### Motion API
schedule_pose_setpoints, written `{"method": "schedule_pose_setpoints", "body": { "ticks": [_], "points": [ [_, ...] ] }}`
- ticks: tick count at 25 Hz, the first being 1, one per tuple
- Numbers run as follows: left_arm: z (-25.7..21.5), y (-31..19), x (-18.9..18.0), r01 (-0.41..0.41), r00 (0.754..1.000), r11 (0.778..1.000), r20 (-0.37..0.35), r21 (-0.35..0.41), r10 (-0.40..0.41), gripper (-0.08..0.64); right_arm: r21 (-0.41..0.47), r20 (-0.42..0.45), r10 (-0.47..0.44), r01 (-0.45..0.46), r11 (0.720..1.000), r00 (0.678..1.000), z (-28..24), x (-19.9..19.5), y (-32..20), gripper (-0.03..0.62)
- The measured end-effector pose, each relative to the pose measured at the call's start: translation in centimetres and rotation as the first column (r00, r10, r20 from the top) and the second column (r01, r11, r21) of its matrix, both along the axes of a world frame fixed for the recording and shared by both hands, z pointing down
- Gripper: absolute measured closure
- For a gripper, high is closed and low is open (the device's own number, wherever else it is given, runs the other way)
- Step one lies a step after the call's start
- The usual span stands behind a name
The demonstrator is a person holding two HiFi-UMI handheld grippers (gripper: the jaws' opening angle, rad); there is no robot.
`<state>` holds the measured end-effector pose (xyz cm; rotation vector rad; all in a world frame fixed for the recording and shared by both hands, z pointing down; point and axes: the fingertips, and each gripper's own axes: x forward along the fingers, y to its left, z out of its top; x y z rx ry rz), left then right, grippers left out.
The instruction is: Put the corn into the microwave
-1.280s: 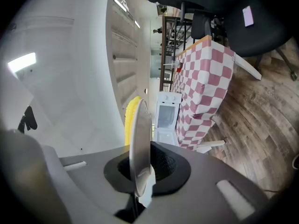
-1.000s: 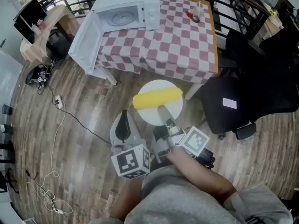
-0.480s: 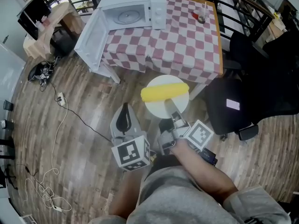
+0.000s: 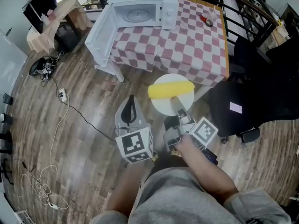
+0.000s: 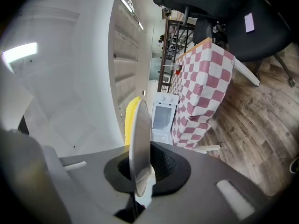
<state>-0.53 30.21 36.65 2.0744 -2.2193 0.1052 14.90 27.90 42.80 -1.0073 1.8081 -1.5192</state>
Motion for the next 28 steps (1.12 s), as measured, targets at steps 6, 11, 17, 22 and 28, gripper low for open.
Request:
{"method": "schedule_pose_setpoints", "body": {
  "ticks": [6,11,17,22,28],
  "points": [
    [0.6,-0.7,-1.6,-0.007,1.0,1.0,0.007,0.003,0.007,0.551,0.012,0.004,0.022,-0.022,1.0,1.0,0.2,-1.4,-0.9,0.586],
    [0.4,-2.8,-1.8,-0.018,1.0,1.0,0.009,0.005,0.018,0.551,0.04,0.018,0.034,-0.035,0.999,0.999,-0.5,-2.6,-3.3,0.586],
    [0.4,-7.2,-2.4,-0.033,0.999,0.999,0.023,-0.002,0.033,0.551,0.056,0.02,0.029,-0.03,0.998,0.999,-0.6,-3.9,-7.4,0.586],
    [1.0,-12.2,-2.3,-0.046,0.999,0.999,0.015,-0.012,0.046,0.551,0.061,0.005,0.013,-0.014,0.998,1.0,-0.1,-4.3,-12.0,0.586],
    [1.7,-18.2,-2.6,-0.045,0.999,0.998,0.012,-0.038,0.045,0.551,0.044,-0.003,-0.002,0.002,0.999,1.0,0.8,-4.5,-17.6,0.586]
  ]
}}
